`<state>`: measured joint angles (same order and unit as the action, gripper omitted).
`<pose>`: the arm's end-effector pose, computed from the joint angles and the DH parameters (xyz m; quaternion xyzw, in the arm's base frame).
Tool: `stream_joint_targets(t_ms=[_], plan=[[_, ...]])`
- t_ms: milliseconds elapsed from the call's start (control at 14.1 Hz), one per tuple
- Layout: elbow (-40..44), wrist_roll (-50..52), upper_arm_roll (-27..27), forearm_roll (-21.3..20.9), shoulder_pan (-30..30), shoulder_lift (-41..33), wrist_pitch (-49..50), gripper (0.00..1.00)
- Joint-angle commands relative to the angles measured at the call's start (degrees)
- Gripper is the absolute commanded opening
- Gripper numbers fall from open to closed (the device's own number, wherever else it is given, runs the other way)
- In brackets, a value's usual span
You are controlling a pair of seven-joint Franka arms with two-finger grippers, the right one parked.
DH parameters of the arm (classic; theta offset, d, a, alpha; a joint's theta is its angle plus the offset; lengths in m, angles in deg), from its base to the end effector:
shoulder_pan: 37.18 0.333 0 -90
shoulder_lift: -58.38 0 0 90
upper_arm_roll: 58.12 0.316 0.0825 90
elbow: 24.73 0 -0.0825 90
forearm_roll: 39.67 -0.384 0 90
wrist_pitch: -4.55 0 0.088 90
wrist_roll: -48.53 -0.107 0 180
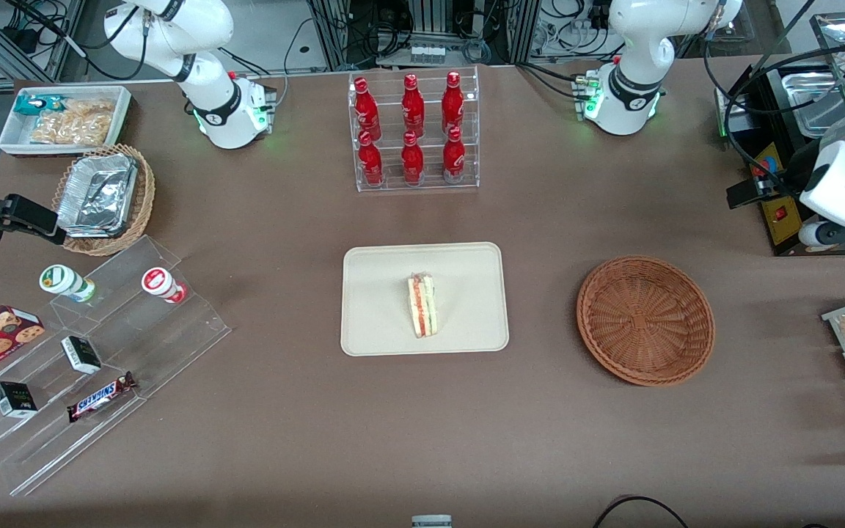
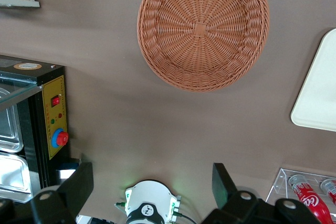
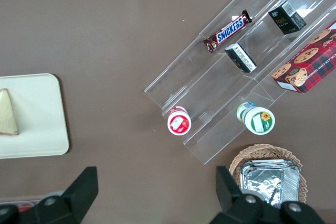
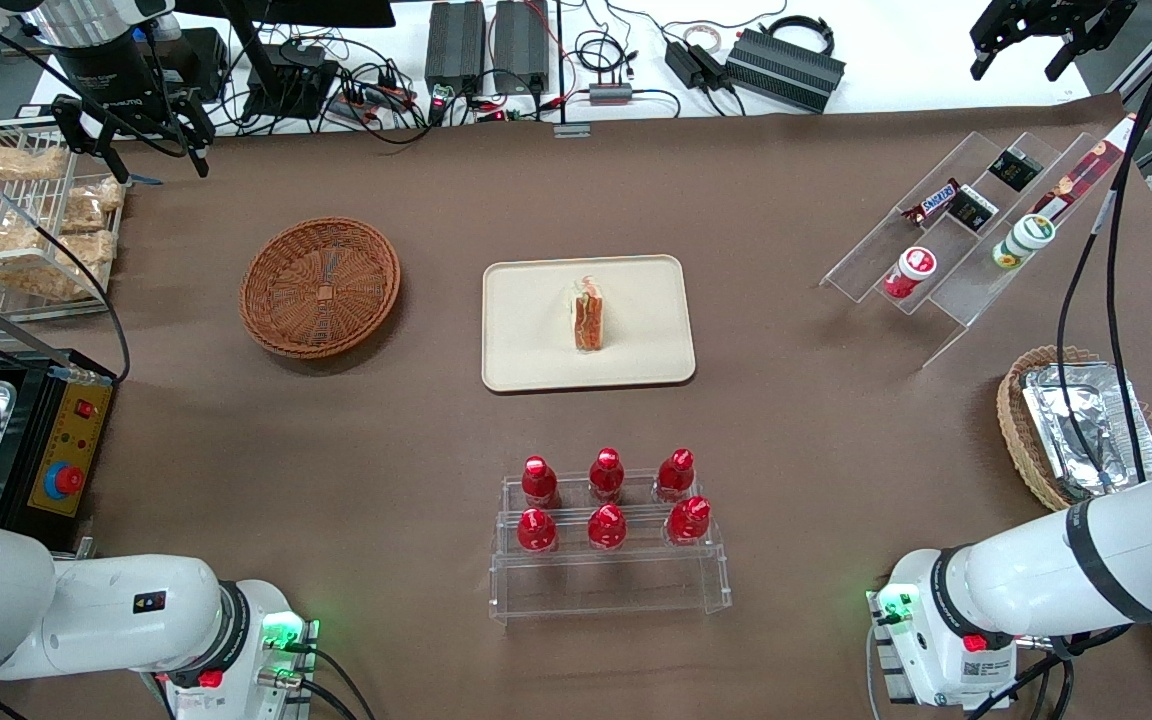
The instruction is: Place sandwich from basket to tray
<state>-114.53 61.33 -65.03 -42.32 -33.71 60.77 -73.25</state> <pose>0.5405 -0.0254 0.5878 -0.9885 -0.0827 0.1209 0.0380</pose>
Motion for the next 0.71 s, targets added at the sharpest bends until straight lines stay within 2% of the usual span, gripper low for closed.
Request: stream_joint_targets(t_ms=[0,212,354,496,637], plan=[[-1.3,-0.4,-0.4,0.5,-0.3,-2.2,-0.2,1.0],[-1.5,-0.4,-4.9,0.5,4.0,-3.0,-0.2,1.0],[-2.9,-0.4,-5.3,0.5,4.7,-3.8,-0.2,1.0],[-3.4,-0.4,-8.0,0.8,8.0,-4.1,-0.5,1.0],[-3.4,-0.4,-8.5,0.8,8.2,-4.1,-0.7,1.0]])
